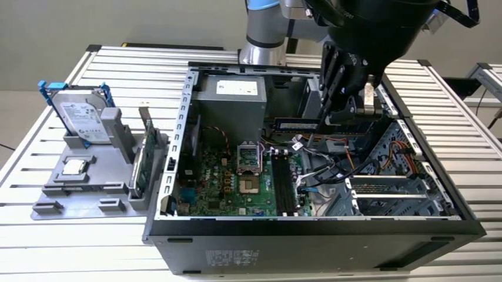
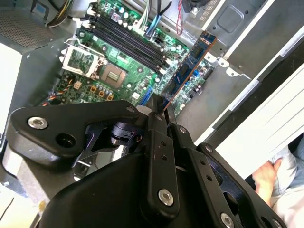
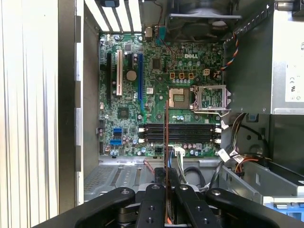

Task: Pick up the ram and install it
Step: 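Pick up the ram and move it above insertion slot, then insert the ram into the slot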

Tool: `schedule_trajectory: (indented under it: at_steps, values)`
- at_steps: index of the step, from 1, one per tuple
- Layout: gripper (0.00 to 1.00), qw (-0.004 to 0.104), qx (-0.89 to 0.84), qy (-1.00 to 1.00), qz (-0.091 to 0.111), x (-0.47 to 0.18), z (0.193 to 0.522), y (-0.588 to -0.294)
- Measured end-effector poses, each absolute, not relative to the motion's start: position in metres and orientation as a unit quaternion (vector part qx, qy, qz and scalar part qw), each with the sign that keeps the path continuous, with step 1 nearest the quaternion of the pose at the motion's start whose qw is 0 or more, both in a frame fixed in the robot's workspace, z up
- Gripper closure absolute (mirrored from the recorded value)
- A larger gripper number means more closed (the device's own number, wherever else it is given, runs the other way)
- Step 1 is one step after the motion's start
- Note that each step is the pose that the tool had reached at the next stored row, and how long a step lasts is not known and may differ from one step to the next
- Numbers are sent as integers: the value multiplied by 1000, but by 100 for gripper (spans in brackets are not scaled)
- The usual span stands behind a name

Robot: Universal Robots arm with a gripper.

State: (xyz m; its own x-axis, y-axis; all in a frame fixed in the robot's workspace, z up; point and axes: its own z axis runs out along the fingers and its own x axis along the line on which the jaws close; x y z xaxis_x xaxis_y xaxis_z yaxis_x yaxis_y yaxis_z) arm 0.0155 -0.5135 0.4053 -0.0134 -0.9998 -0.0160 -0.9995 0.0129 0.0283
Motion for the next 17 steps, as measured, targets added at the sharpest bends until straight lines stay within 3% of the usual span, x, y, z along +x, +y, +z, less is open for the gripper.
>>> schedule_trajectory:
  at_steps: [17]
  values:
    - [100, 3, 649, -761, -16, 16, 405, -513]
